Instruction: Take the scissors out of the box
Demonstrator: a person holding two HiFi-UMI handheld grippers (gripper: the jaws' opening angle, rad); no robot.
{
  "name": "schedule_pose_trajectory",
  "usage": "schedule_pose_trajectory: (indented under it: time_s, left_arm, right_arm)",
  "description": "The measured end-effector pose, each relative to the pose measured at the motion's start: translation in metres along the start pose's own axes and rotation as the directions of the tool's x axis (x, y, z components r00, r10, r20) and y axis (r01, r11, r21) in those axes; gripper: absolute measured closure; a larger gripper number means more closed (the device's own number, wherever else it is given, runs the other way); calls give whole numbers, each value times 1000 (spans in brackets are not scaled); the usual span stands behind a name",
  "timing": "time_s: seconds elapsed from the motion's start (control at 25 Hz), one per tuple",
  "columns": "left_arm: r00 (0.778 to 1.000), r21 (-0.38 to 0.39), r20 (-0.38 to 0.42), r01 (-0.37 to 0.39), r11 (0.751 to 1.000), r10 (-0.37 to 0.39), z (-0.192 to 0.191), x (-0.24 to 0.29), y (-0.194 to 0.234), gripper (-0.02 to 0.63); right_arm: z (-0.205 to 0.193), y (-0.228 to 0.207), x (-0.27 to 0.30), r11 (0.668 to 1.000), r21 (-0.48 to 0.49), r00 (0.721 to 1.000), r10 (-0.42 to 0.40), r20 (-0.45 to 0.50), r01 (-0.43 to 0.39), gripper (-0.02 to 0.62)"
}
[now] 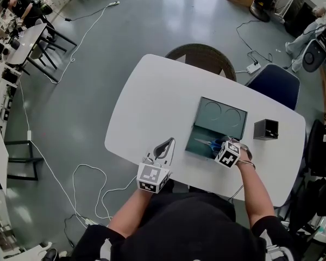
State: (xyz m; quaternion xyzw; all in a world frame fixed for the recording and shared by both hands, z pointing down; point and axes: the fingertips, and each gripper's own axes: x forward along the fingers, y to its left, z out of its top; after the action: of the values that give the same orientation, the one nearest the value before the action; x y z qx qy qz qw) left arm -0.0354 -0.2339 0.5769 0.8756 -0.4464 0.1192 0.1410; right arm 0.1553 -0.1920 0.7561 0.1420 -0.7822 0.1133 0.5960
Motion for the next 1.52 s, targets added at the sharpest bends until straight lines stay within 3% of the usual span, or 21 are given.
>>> schedule_pose_trajectory:
  time_s: [0.36, 0.44, 0.8, 1.16, 1.52]
  left_arm:
    - [1000, -7, 2, 5, 1000, -5, -4, -6, -2, 598]
    - [1000, -10, 1, 1, 1000, -1, -3, -7, -2, 598]
    - [1000, -8, 4, 9, 1000, -9, -8, -11, -1, 598]
    - [1000, -8, -3, 4, 1000, -4, -9, -16, 0, 598]
    - [1000, 3, 7, 13, 1000, -13, -4, -19, -5, 598]
  right_arm:
    - [0, 1, -1, 1000, 1, 1000, 26, -12, -26, 419]
    - [0, -2, -2, 1000, 0, 1000, 16, -13, -16, 453]
    - [1, -4, 3, 999, -53, 999, -7, -44, 5, 453]
    - [2, -2, 5, 999, -30, 999, 16, -29, -17, 500]
    - [2, 5, -2, 1000, -26, 1000, -16, 6, 16, 506]
